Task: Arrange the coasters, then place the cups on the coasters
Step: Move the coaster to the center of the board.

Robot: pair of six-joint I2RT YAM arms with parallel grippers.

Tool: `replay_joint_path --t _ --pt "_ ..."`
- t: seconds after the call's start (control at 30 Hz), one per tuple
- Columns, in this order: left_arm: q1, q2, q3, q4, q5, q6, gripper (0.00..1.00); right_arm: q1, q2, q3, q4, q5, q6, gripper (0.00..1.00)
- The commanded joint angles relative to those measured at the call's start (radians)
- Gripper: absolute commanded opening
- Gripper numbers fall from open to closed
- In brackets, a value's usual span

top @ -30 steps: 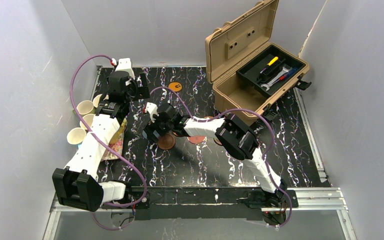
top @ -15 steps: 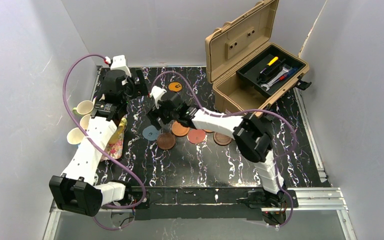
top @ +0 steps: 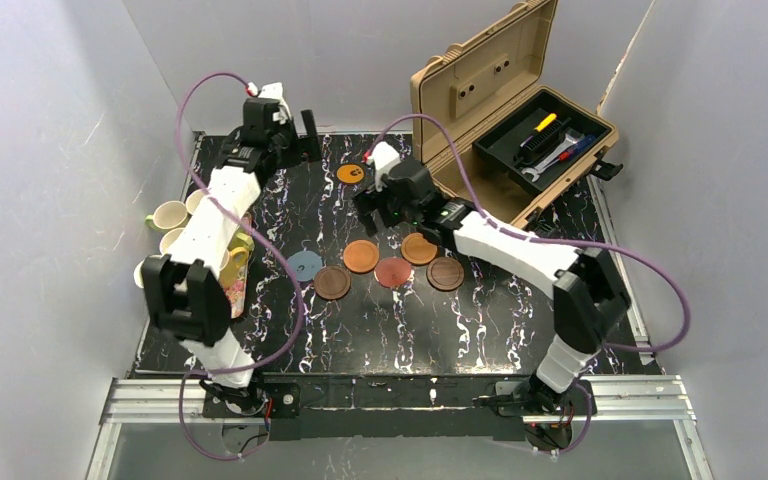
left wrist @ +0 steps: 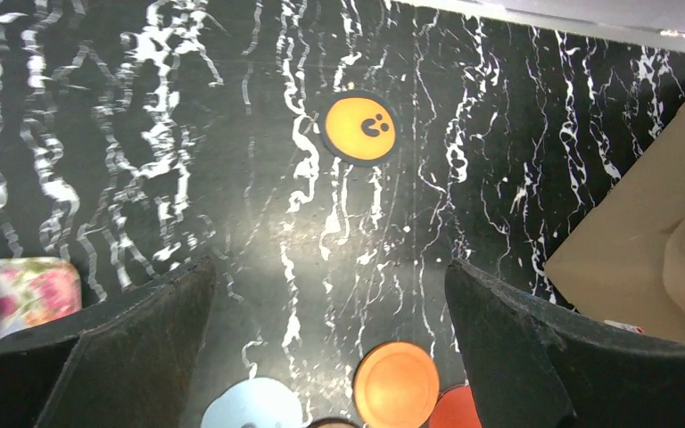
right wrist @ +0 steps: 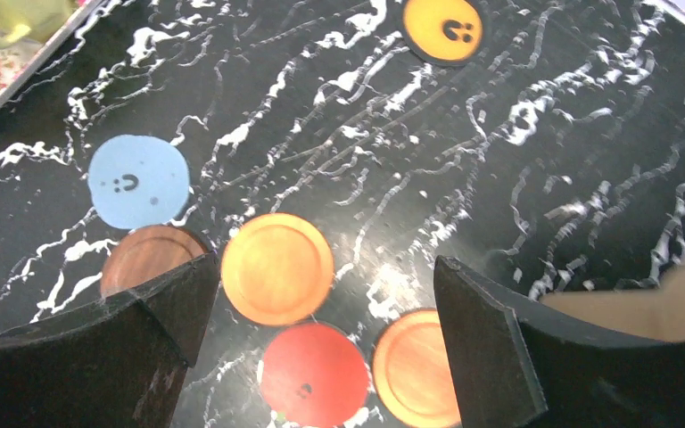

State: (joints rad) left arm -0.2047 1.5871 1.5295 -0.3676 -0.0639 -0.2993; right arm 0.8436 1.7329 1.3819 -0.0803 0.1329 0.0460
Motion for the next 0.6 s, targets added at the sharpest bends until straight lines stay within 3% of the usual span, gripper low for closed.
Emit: replay_joint_path --t 0.0,0.3,0.57 --pt "0.003 0.177 0.135 -0.059 0.12 -0.022 0.98 -0.05 -0.159 -0.09 0.019 0.03 0.006 0.99" --pt "-0.001 0.574 0.527 -0.112 0.147 -0.045 0.93 -0.129 -0.376 -0.295 0.085 0.049 0.011 0.99" --pt "-0.001 0.81 0.726 -0.094 0.118 -0.112 0.94 -0.167 -0.487 -0.397 0.154 0.115 -0.029 0.99"
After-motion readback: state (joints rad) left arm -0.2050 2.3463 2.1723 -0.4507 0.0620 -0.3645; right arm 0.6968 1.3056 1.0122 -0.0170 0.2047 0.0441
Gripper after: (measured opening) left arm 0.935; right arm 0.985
